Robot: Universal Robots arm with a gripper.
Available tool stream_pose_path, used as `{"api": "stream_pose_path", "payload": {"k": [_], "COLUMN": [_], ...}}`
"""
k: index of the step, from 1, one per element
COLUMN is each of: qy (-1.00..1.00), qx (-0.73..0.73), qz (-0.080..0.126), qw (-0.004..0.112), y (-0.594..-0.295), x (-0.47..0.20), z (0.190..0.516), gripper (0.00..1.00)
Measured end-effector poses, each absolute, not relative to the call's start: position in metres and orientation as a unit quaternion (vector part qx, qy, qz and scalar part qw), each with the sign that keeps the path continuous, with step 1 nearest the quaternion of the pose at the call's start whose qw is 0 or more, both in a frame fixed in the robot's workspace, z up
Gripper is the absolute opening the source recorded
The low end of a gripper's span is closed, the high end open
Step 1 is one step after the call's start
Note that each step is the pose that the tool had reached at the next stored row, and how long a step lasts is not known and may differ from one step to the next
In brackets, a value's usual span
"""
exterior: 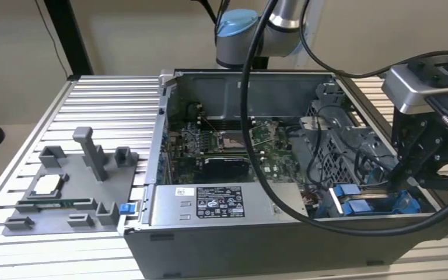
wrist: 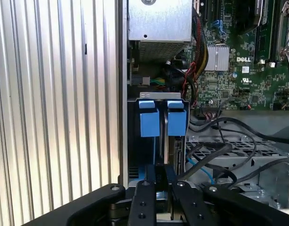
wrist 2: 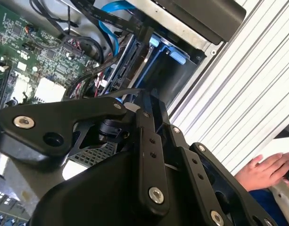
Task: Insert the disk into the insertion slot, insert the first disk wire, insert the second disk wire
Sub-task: 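Insert the first disk wire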
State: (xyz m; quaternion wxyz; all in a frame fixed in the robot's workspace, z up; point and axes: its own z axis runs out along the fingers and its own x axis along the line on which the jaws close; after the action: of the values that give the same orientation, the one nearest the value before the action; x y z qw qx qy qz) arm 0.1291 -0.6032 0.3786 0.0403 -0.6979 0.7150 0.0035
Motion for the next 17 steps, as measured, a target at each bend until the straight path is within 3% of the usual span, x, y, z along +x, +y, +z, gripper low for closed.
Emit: {"api": "stream_pose_path", "payload": {"k": [6, 17], "qy": [0.716, 0.716], "qx": [-0.698, -0.698], "qz": [0.018, 0.020], "qw": [0.026, 0.025], "y": [-0.604, -0.588], "x": [0.134, 0.152], "z": [0.378, 0.361], "gripper": [0.00, 0.00]}}
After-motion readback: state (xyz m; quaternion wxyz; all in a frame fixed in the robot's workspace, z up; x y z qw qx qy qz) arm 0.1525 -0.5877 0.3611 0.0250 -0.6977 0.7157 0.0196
